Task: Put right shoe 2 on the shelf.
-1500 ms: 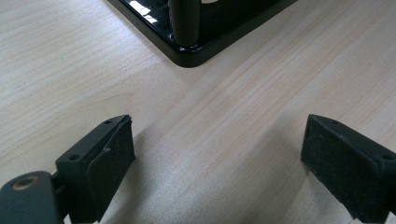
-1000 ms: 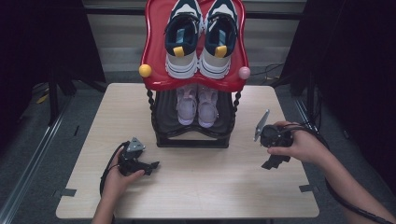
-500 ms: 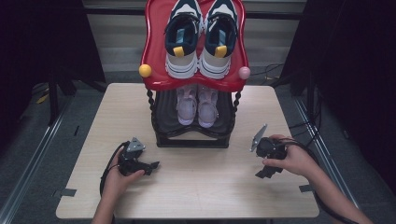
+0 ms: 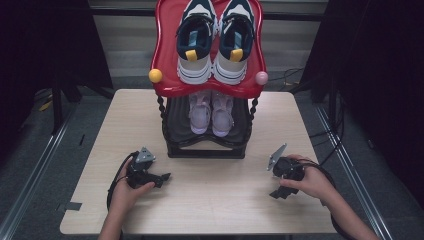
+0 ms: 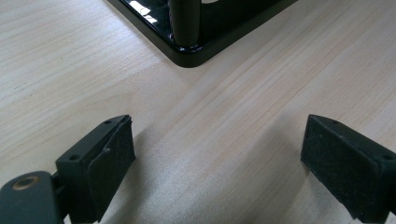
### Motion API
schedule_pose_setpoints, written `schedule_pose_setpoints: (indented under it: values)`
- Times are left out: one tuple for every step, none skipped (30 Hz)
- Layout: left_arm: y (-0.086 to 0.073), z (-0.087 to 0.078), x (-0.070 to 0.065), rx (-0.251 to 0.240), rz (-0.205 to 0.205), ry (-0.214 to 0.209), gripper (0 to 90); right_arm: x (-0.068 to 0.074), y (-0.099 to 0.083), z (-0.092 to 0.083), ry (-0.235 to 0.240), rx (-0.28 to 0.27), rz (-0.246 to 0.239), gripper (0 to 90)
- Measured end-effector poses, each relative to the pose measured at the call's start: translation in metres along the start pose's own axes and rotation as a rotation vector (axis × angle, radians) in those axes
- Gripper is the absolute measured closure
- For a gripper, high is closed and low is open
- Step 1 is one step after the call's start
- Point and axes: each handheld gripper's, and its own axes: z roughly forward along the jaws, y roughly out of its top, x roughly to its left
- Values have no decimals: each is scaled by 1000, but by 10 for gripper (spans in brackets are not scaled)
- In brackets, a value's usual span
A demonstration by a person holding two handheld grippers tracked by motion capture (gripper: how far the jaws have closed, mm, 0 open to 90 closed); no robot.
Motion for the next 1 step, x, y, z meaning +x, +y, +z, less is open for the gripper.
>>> schedule_pose_setpoints:
  values:
    - [0,0,0,0,0,0,91,-1,0,0,-8,11,-21,176]
